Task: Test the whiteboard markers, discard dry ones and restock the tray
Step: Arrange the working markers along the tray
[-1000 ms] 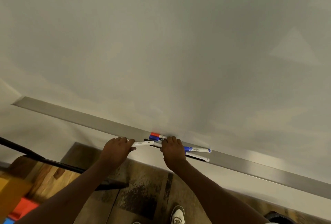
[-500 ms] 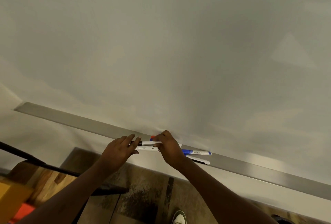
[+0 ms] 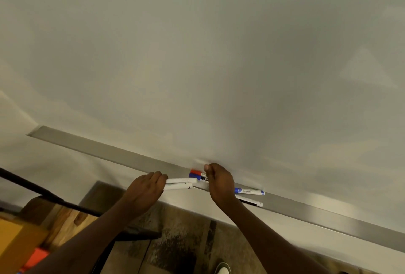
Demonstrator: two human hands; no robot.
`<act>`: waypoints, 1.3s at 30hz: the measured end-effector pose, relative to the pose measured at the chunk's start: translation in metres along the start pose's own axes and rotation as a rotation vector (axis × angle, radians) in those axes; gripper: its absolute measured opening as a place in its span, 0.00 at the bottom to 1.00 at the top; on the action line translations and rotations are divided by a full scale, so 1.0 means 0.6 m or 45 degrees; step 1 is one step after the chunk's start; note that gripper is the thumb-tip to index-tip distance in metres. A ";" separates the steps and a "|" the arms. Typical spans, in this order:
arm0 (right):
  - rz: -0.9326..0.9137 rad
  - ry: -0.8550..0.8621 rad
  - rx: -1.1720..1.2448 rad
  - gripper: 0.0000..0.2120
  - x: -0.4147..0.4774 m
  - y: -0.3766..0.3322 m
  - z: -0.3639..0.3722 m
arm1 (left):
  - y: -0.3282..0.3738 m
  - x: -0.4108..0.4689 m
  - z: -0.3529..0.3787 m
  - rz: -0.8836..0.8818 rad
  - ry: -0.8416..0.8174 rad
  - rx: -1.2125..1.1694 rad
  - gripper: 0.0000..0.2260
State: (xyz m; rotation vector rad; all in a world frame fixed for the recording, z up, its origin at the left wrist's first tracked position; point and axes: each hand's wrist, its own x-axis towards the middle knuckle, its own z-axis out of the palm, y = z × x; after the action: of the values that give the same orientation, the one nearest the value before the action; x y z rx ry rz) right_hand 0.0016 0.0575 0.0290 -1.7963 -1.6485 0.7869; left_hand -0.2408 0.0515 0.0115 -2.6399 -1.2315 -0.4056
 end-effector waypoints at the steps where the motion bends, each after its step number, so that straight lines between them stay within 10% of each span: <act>1: -0.027 -0.031 -0.302 0.10 0.006 0.012 0.002 | -0.005 -0.004 0.001 -0.020 -0.013 0.009 0.17; 13: -0.417 -0.354 -1.209 0.22 0.009 0.096 0.040 | -0.025 -0.028 0.001 -0.132 -0.113 -0.027 0.16; 39: -0.878 -0.322 -1.028 0.20 0.016 0.061 0.053 | -0.008 -0.025 -0.009 -0.100 -0.089 -0.052 0.15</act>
State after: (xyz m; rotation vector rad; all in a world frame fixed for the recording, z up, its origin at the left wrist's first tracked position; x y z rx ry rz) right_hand 0.0026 0.0651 -0.0198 -1.3946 -2.7961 0.0058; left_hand -0.2547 0.0426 0.0118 -2.6669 -1.3661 -0.3575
